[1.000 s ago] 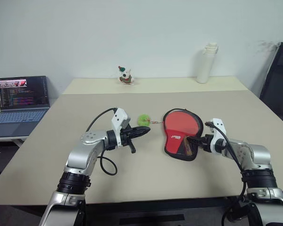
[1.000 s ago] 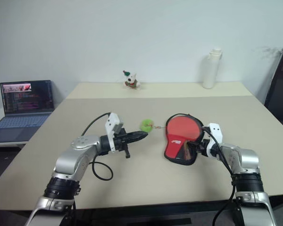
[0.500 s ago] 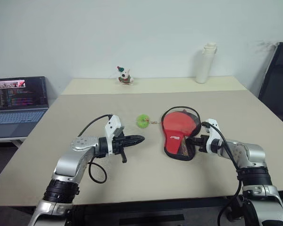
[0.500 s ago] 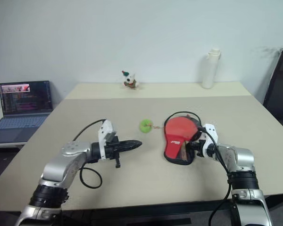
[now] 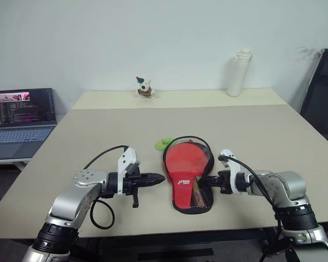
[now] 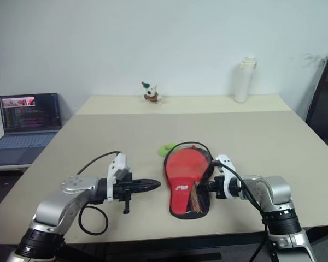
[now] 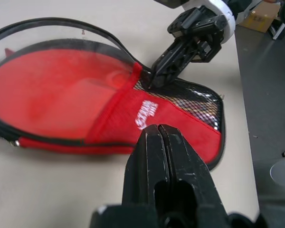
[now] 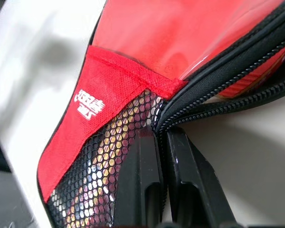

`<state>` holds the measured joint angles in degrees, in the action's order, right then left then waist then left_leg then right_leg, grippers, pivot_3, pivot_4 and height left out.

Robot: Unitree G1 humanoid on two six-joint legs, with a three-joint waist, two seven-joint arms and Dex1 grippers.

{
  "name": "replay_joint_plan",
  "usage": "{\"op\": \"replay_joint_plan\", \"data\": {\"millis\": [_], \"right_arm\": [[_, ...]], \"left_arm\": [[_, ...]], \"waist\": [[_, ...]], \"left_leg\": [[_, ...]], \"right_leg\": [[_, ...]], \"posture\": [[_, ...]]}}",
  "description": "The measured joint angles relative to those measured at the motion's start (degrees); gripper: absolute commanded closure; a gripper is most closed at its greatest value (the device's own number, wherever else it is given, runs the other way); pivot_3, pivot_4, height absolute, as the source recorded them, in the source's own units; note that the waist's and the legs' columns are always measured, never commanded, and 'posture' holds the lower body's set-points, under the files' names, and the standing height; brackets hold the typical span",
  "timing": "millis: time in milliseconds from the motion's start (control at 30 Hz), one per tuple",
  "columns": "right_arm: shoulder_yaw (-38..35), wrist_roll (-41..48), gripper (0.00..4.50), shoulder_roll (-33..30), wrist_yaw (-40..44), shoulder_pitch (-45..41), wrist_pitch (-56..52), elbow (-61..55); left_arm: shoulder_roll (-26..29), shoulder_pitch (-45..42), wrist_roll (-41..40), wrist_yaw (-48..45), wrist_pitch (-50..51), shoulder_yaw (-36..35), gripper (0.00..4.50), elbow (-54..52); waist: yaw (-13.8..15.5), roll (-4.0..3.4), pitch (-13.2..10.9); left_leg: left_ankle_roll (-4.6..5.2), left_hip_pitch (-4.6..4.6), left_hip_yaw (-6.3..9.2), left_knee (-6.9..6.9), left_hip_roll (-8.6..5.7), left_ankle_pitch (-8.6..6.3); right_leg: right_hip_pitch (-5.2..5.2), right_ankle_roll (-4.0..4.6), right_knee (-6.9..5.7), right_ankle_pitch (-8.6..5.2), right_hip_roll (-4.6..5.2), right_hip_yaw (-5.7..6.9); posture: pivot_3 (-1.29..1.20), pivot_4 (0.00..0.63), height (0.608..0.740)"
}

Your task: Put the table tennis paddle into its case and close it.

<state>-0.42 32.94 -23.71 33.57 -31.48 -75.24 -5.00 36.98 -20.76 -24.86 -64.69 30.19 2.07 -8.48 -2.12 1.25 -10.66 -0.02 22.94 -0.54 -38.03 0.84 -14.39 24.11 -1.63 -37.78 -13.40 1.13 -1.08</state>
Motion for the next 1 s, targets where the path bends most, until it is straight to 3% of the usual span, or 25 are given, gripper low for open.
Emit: {"op": "replay_joint_plan", "data": {"millis": [567, 700, 1000], "right_arm": [[-6.31, 2.76, 4.43, 0.22, -4.96, 9.34, -2.77, -8.62], [-9.05, 3.06, 3.38, 2.12, -8.00, 12.16, -2.94, -10.98], [-14.81, 4.44, 0.44, 6.70, -14.07, 14.08, -5.45, -17.05]], "left_arm": [[0.10, 0.46, 0.14, -1.17, -2.18, 0.96, 4.50, 1.28], [0.16, 0.53, 0.14, -0.94, -2.22, 0.97, 4.50, 1.37], [-0.18, 0.31, 0.40, 1.77, -2.94, 0.87, 4.50, 2.66]], "waist": [[0.78, 0.04, 0.03], [1.06, 0.09, 0.06], [1.11, 0.09, 0.06]], "left_leg": [[0.00, 0.03, 0.07, 0.02, -0.05, 0.00], [0.00, 0.04, 0.08, 0.02, -0.10, 0.00], [0.00, 0.02, 0.08, -0.04, -0.07, 0.00]], "right_leg": [[-0.06, -0.03, 0.10, -0.02, 0.05, 0.08], [-0.08, -0.05, 0.13, -0.03, 0.12, 0.08], [-0.09, -0.06, 0.10, -0.03, 0.10, 0.08]], "posture": [[0.00, 0.150, 0.740], [0.00, 0.150, 0.740], [0.00, 0.150, 0.740]]}}
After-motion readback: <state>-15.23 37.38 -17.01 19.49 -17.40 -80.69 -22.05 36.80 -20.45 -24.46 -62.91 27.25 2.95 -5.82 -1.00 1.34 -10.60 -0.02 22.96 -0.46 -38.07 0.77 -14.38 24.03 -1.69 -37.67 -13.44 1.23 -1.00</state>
